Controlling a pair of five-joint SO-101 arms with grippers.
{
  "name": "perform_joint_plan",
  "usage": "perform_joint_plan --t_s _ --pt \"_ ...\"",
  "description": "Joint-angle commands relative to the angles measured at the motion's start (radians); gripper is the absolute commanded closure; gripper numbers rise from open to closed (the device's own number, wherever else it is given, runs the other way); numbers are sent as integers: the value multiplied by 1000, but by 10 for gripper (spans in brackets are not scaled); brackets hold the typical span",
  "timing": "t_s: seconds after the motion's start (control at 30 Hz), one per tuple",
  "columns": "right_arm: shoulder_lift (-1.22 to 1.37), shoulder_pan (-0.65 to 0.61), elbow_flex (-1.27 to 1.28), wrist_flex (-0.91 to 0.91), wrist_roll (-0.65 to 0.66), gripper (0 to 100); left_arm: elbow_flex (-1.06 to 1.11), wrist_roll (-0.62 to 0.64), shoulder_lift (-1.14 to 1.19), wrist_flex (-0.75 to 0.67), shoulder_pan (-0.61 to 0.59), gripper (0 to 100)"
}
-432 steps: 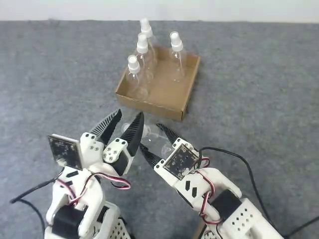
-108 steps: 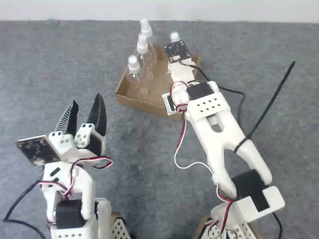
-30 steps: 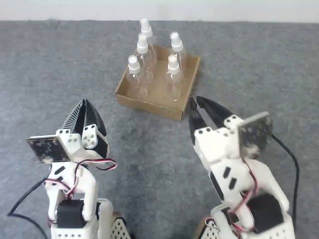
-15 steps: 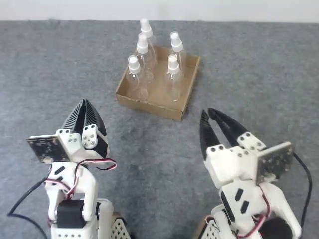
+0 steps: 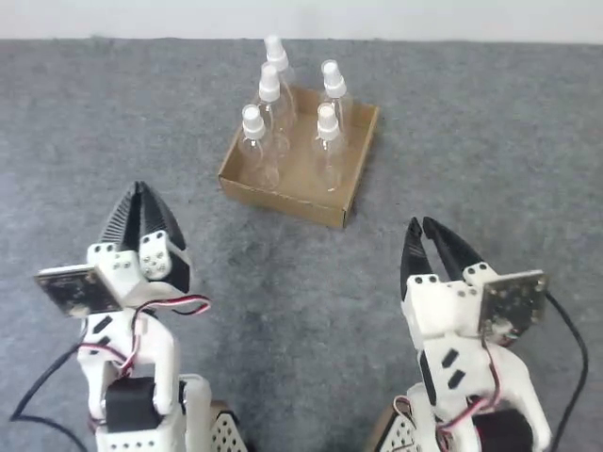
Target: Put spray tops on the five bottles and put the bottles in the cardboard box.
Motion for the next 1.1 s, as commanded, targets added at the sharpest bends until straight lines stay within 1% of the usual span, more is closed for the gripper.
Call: perform_joint_plan --t_s 0.0,0.13,0.3,0.53,0.63,0.73,0.8,0.97,1.07 --pt "-4 22 18 8 2 990 -21 -5 -15 -21 -44 987" --pt "-5 33 74 10 2 990 -4 -5 -15 41 -84 987" --pt "-5 33 94 101 0 989 -2 -5 -15 167 -91 987" --pt "-5 33 97 174 0 989 1 -2 -15 244 -86 987" --pt "-5 35 147 177 0 989 4 -2 -15 278 -86 987" --pt "-5 35 238 174 0 989 48 -3 -15 265 -86 987" --pt "-5 35 298 153 0 989 84 -5 -15 230 -86 987" --pt "-5 36 423 59 0 989 145 -5 -15 160 -84 987" --pt "-5 36 494 -2 0 989 170 -8 -15 155 -46 987"
